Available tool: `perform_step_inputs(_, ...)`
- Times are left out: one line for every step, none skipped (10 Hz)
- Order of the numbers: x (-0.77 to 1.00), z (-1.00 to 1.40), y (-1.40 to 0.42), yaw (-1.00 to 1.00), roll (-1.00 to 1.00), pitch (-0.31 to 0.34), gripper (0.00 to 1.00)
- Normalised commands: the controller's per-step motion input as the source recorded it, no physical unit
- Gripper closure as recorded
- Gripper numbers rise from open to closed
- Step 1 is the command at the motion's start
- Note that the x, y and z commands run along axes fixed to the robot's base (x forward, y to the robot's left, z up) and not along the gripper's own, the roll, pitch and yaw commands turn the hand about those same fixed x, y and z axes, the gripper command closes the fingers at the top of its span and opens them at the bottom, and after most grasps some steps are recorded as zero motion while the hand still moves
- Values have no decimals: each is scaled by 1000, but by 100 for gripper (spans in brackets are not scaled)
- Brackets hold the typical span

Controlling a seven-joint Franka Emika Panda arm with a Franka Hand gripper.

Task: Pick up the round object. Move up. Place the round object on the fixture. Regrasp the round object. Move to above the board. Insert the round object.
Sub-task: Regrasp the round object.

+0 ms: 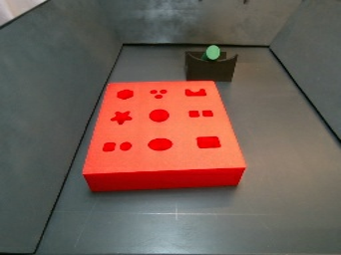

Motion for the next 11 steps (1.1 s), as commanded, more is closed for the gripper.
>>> perform_step_inputs(-83,79,-272,35,1000,34,0)
perform_step_inputs(-41,48,-73,35,1000,35,0)
perform_step_inputs(-31,39,-39,35,1000,36,0)
perform_step_inputs(-26,17,-46,35,1000,33,0)
perform_step_inputs(-35,12,-39,36,1000,29,0)
perform_step_inputs(-43,12,-31,36,1000,24,0)
perform_step_inputs(-44,8,-32,37,1000,16,0)
perform_step_inputs(-40,7,-24,37,1000,8,0)
perform_step_inputs(-36,3,-23,38,1000,4,0)
perform_step_inputs(-27,1,-23,39,1000,-5,0)
perform_step_inputs(-23,5,-21,39,1000,-8,0)
